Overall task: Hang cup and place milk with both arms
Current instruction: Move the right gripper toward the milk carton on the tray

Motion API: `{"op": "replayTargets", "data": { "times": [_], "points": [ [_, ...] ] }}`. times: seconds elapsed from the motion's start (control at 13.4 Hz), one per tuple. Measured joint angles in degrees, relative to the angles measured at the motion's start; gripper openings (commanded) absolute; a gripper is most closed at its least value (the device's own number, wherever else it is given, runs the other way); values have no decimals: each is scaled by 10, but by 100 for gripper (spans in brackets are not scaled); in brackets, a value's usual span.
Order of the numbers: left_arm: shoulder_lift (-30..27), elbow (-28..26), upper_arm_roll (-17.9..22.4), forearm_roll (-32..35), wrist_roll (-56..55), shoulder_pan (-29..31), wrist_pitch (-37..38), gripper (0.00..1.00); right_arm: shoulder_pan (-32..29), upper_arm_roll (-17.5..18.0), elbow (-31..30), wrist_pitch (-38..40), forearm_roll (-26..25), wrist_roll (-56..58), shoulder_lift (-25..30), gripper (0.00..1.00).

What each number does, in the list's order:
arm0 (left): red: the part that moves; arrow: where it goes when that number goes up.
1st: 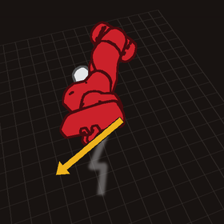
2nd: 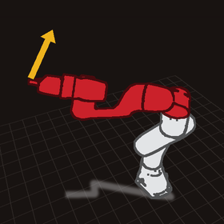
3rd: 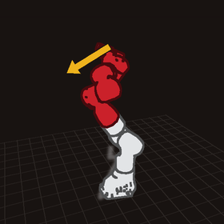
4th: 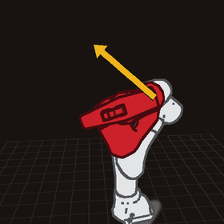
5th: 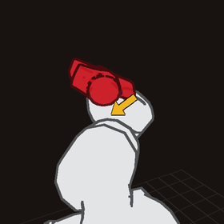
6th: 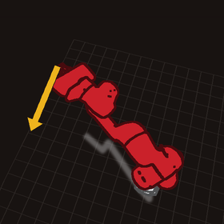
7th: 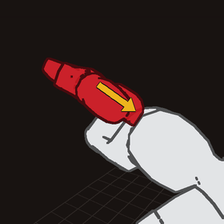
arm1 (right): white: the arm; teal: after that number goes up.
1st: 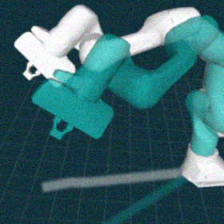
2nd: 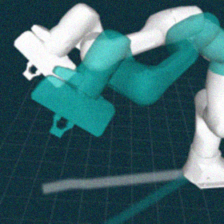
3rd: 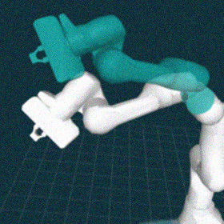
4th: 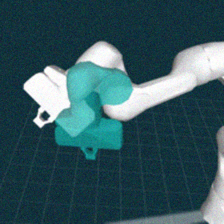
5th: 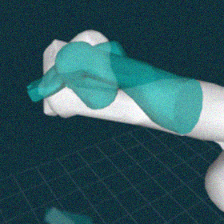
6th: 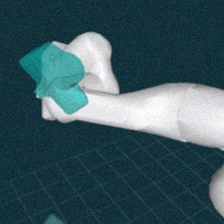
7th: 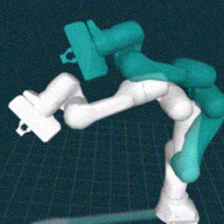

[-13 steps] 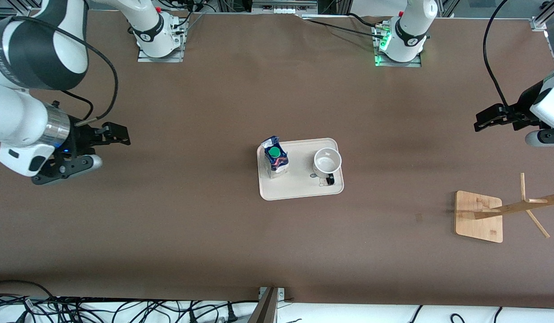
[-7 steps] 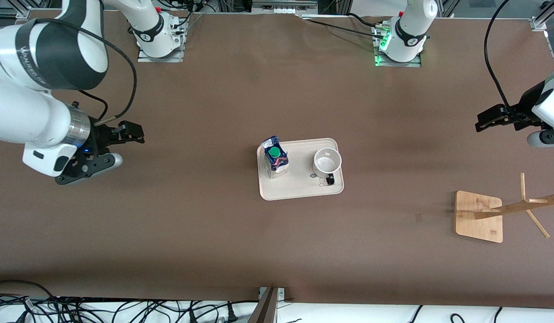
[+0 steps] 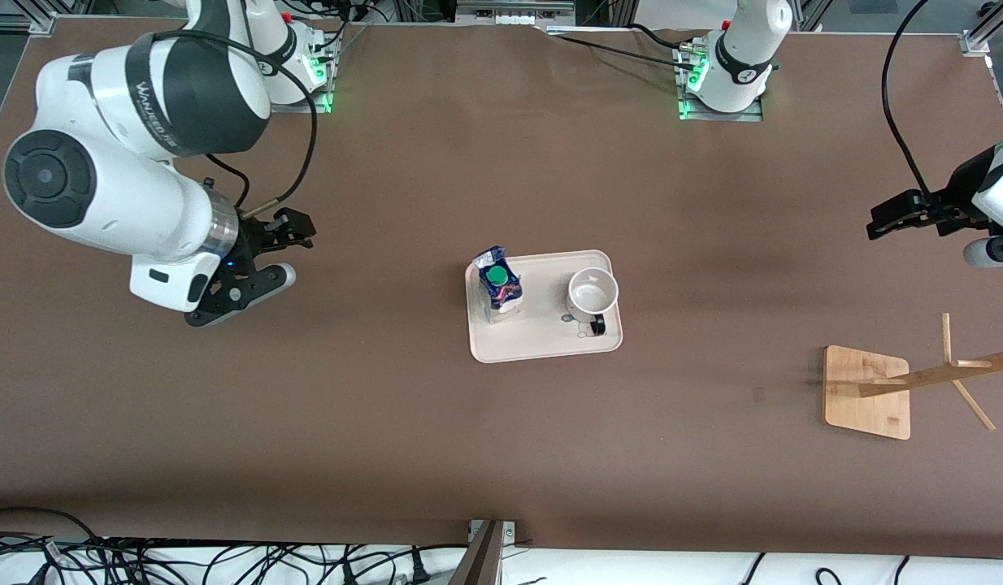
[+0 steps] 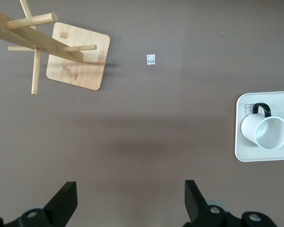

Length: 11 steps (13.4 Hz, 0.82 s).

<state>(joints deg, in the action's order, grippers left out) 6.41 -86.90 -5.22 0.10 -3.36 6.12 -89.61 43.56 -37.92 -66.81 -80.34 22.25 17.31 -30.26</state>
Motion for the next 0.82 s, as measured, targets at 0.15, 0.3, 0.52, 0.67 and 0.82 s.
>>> {"op": "replayTargets", "data": {
  "times": [0.15, 0.3, 0.52, 0.67, 0.82],
  "points": [
    [0, 0, 0, 0, 0, 0, 0, 100, 1, 8, 0, -3, 0, 0, -1, 100],
    [0, 0, 0, 0, 0, 0, 0, 100, 1, 13, 0, -8, 3, 0, -1, 100],
    [0, 0, 0, 0, 0, 0, 0, 100, 1, 13, -1, -14, 21, 0, -6, 100],
    [0, 0, 0, 0, -4, 0, 0, 100, 2, 15, -1, -19, 25, 0, -13, 100],
    [0, 0, 0, 0, -6, 0, 0, 100, 4, 16, -1, -24, 26, 0, -17, 100]
  ]
}}
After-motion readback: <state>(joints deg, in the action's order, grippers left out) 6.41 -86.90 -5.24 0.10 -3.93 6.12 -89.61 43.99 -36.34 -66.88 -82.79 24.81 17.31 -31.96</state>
